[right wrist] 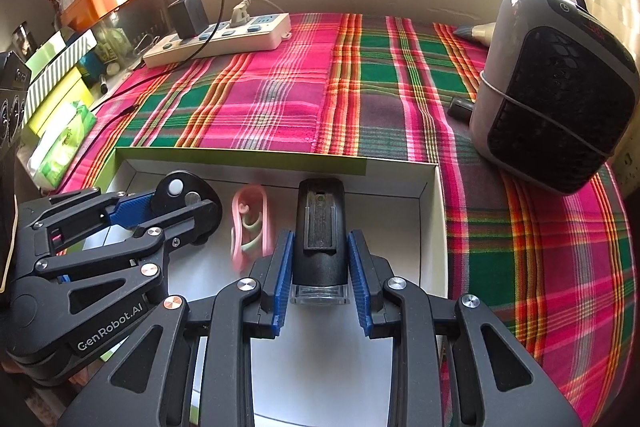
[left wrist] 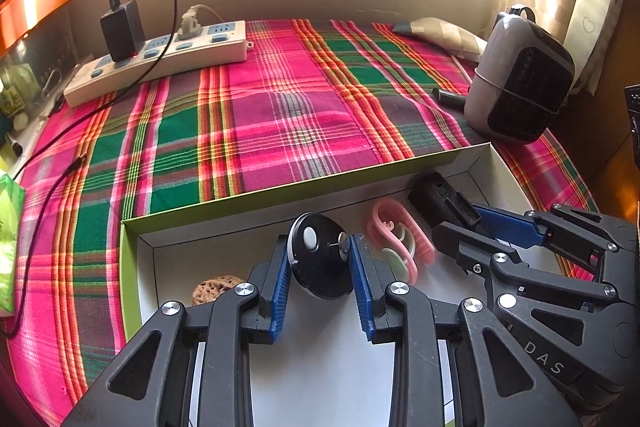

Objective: Organize objects
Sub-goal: 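Lift and carry the disc in left tool into the box while right tool carries the flashlight, then open left tool to set the disc down while right tool releases the flashlight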

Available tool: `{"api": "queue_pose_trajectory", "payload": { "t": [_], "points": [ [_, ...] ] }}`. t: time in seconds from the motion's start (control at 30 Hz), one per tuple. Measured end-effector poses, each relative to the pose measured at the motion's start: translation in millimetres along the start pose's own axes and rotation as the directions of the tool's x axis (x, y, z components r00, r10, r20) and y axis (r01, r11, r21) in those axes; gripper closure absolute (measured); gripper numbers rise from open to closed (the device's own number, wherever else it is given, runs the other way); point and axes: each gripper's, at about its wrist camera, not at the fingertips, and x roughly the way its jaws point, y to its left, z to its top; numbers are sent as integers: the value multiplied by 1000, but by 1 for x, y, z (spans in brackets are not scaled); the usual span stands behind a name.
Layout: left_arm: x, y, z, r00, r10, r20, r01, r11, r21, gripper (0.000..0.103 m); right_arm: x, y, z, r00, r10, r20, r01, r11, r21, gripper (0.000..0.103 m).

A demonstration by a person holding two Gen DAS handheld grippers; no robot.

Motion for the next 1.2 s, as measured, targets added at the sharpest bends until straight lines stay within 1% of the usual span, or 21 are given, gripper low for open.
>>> {"api": "queue_pose_trajectory", "payload": {
  "t": [0.2,0.27,0.57,0.63,0.7,1.07,1.2],
  "points": [
    [1,2,0,1000,-3,-2,3,1000,-4,75,1,0,0,1000,-8,-6,8,1000,3,74],
    [2,2,0,1000,-2,-6,2,1000,-6,72,1,1,0,1000,-9,-6,9,1000,3,74],
    [0,2,-1,1000,2,-4,-2,1000,-8,71,0,1,0,1000,-18,2,18,1000,8,74],
    [0,2,-1,1000,4,-6,-4,1000,-7,70,0,1,0,1000,-18,0,18,1000,10,73],
    [0,2,-2,1000,3,-7,-3,1000,-4,69,0,1,0,1000,-19,1,19,1000,13,66],
    [-17,1,-10,1000,13,14,-12,1000,-14,68,-11,5,-4,999,-21,25,21,1000,16,66],
    [-25,-1,-15,998,49,31,-49,999,-1,68,-17,8,-6,999,-22,33,22,1000,17,66]
  ]
}}
